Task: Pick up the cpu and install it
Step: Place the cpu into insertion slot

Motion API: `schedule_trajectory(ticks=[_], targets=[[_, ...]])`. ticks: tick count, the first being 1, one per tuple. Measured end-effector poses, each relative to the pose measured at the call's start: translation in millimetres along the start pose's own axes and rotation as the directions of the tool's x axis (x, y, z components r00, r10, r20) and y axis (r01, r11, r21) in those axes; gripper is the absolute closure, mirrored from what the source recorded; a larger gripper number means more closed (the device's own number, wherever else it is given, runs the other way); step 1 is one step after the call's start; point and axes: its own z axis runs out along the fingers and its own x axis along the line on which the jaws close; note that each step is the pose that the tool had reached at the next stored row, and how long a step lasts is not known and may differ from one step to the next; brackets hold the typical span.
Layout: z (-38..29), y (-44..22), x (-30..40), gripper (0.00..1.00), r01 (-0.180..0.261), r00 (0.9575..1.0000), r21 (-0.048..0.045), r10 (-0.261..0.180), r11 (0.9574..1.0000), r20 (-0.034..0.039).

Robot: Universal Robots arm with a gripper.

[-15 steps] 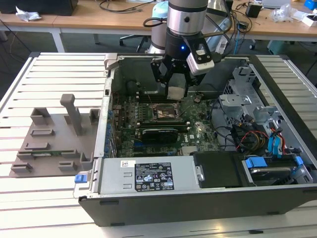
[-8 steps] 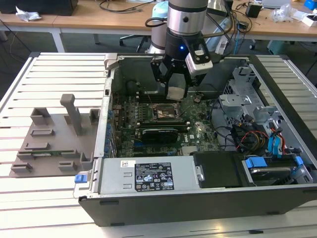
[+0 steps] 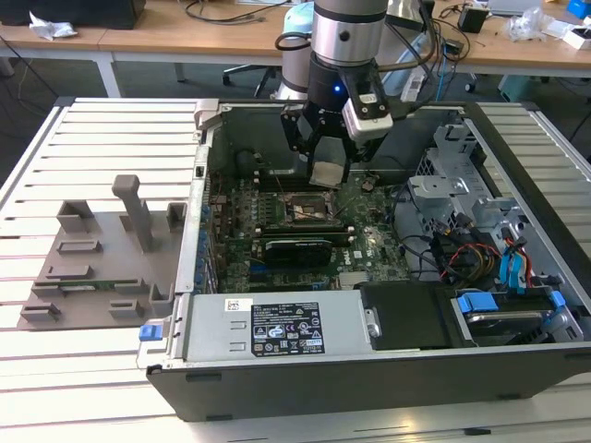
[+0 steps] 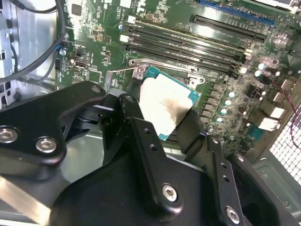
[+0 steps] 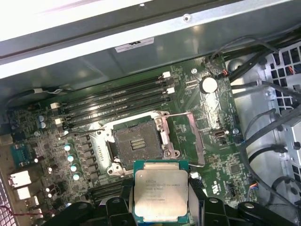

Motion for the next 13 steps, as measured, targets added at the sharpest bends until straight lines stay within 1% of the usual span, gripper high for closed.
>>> schedule_trajectory(ticks=[7, 13], targets=[[0.0, 0.0, 0.0, 0.45, -0.049, 0.9988, 0.0030, 0.049, 0.9988, -0.0015], [0.0, 0.0, 0.0, 0.45, -0.090, 0.9959, 0.0047, 0.090, 0.9959, -0.0031]])
